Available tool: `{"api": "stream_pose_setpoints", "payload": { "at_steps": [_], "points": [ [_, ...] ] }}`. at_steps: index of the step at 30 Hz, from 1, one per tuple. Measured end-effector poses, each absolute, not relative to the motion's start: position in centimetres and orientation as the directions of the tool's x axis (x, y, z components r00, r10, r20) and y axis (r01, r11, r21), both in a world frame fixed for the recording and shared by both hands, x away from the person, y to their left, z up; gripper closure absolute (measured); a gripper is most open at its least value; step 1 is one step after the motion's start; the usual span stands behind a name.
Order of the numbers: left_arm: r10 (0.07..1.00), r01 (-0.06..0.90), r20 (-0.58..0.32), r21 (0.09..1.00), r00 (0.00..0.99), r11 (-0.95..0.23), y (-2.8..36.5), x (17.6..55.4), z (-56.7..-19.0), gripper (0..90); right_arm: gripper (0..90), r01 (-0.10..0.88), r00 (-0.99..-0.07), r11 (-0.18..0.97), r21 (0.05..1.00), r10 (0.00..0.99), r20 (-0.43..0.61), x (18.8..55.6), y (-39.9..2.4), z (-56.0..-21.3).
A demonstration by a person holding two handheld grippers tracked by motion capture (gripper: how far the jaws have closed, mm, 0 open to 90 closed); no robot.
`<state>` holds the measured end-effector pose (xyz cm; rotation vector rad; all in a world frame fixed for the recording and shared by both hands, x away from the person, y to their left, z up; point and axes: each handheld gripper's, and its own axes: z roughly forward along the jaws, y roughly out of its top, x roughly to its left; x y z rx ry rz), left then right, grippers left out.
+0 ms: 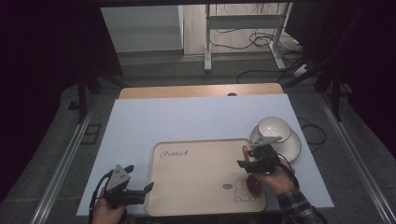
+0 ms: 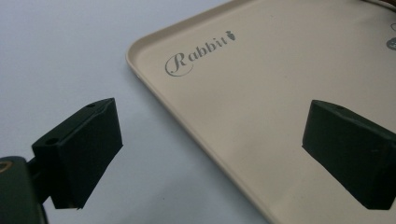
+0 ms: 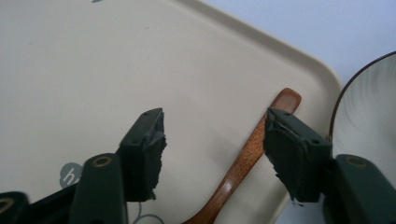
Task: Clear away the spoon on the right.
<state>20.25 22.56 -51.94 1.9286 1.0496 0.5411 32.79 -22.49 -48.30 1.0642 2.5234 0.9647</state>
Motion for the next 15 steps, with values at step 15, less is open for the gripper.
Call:
{"api": "stream_pose_setpoints", "payload": {
  "at_steps": [15],
  "points": [
    [0.833,0.466,-0.03,0.839,0.553,-0.28,22.6,20.3,-52.0,4.5,26.4,0.528,-0.695,0.482,0.699,0.718,0.03,31.6,-23.8,-47.9]
  ]
}}
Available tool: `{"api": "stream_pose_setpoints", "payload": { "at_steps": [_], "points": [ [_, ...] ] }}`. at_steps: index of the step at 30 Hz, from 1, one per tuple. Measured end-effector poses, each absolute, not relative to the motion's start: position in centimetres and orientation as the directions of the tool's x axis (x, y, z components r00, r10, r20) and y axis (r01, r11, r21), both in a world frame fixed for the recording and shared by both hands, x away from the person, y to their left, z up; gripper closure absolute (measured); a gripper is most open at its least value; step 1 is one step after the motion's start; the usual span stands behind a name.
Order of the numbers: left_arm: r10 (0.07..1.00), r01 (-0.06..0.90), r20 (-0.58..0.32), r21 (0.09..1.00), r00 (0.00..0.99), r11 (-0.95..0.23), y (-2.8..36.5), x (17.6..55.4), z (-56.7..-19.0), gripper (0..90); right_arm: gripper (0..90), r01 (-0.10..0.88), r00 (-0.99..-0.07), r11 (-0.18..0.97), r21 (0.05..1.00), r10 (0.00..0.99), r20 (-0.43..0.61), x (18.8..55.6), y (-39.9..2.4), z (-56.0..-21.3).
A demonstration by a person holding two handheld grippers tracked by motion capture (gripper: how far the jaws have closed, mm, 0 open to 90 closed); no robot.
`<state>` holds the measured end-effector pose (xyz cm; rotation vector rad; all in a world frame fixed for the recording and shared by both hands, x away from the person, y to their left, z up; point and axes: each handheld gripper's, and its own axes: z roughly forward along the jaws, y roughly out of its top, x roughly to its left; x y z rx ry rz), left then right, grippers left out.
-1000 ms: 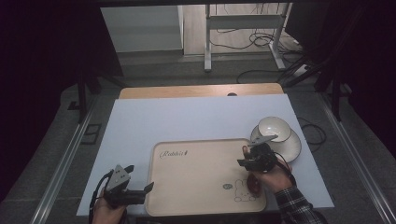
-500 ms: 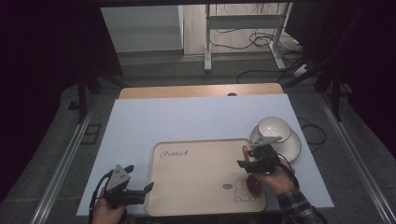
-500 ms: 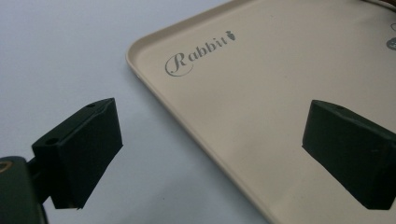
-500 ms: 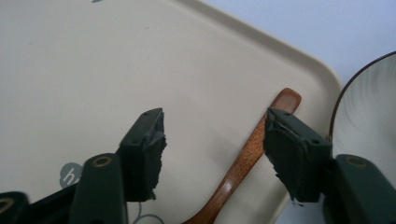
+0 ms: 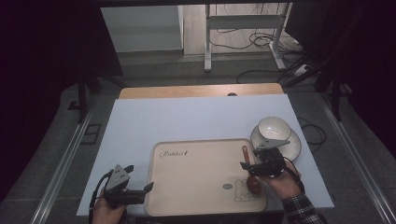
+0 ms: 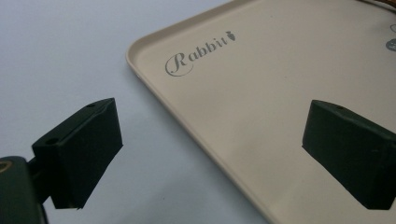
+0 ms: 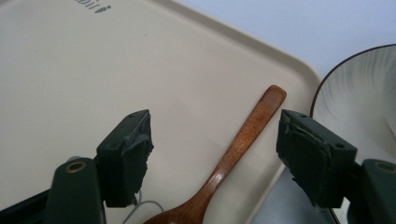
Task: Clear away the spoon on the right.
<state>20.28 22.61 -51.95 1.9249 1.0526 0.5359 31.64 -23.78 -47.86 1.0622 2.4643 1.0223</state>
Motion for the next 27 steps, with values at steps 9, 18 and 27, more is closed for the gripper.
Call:
{"api": "stream_pose_setpoints", "payload": {
  "at_steps": [9,18,27],
  "points": [
    [0.834,0.467,-0.032,0.84,0.551,-0.276,22.6,20.3,-52.0,4.5,20.4,0.516,-0.69,0.469,0.717,0.724,0.023,31.0,-24.4,-47.8],
    [0.834,0.467,-0.033,0.84,0.551,-0.275,22.6,20.3,-52.0,4.6,16.0,0.504,-0.687,0.469,0.726,0.726,0.008,30.4,-25.1,-47.7],
    [0.834,0.468,-0.034,0.84,0.55,-0.275,22.6,20.3,-52.0,4.6,11.8,0.498,-0.68,0.465,0.732,0.733,-0.003,29.7,-26.0,-47.6]
  ]
}}
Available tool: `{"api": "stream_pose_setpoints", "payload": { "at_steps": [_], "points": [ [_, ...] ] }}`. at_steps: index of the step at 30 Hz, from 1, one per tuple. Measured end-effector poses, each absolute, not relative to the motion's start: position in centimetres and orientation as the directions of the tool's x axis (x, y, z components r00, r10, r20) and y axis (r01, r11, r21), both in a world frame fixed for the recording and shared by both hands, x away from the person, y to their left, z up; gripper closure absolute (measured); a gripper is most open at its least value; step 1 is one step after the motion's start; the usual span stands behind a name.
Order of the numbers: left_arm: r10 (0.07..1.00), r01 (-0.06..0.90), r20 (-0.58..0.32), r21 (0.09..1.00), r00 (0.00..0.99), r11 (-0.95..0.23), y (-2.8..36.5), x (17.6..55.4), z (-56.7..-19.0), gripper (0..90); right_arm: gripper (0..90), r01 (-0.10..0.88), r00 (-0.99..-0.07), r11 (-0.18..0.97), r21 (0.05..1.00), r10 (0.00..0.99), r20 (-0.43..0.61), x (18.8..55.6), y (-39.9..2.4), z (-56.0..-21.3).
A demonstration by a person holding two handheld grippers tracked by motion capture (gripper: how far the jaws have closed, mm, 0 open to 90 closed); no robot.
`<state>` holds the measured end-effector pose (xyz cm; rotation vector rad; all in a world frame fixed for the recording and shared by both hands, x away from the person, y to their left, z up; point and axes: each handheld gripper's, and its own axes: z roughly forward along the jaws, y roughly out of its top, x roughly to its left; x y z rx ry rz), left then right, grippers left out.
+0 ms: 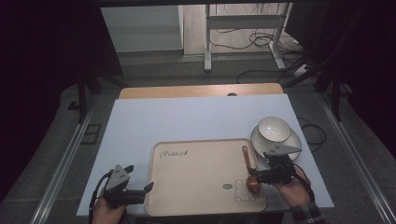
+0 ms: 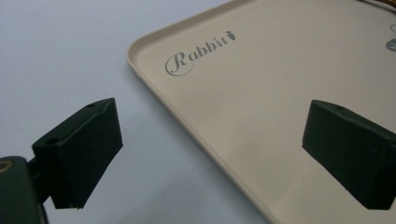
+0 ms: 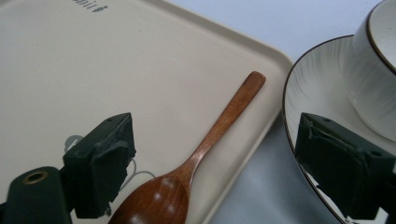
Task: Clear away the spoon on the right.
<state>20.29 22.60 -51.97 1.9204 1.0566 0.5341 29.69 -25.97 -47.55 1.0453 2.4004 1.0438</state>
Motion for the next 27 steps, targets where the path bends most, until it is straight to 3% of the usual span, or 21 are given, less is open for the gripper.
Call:
{"api": "stream_pose_setpoints", "payload": {
  "at_steps": [27],
  "points": [
    [0.835,0.469,-0.037,0.841,0.549,-0.271,22.6,20.3,-52.0,4.5,4.6,0.493,-0.659,0.442,0.75,0.752,-0.01,27.3,-28.1,-47.2]
  ]
}}
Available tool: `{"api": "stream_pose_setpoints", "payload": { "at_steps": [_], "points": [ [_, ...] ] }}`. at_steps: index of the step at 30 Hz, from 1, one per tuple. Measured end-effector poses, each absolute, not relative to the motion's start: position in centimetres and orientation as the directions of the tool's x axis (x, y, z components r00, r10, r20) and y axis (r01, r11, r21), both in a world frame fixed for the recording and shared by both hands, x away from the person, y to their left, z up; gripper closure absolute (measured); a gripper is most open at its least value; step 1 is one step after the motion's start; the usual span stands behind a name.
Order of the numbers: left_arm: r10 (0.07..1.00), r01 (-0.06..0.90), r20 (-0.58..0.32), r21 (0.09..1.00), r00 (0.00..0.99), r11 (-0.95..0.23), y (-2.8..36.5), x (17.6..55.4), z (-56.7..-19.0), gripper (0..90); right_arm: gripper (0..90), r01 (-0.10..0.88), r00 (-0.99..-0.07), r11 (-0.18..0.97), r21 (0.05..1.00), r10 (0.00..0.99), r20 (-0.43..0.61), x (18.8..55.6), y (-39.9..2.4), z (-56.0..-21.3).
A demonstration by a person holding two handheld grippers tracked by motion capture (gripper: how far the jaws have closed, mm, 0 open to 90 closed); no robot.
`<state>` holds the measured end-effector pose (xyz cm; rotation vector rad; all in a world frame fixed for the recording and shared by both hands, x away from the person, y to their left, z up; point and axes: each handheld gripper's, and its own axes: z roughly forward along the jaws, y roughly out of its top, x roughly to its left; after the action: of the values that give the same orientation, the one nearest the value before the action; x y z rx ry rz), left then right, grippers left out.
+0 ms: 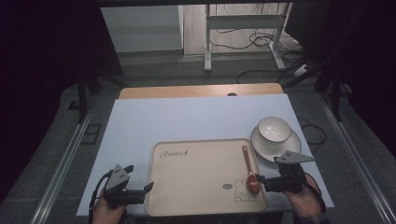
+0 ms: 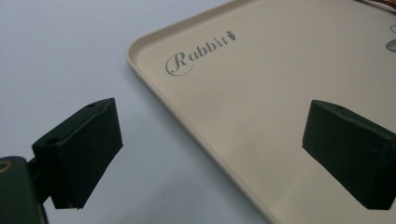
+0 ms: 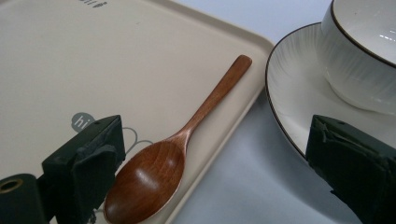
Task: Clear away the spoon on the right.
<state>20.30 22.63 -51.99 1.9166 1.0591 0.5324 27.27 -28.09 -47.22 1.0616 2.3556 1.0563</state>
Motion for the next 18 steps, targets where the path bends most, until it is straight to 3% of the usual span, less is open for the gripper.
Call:
{"api": "stream_pose_setpoints", "payload": {
  "at_steps": [18],
  "points": [
    [0.835,0.47,-0.042,0.841,0.548,-0.267,22.7,20.3,-52.0,4.6,1.8,0.499,-0.642,0.431,0.752,0.766,-0.013,25.9,-29.3,-47.8]
  ]
}}
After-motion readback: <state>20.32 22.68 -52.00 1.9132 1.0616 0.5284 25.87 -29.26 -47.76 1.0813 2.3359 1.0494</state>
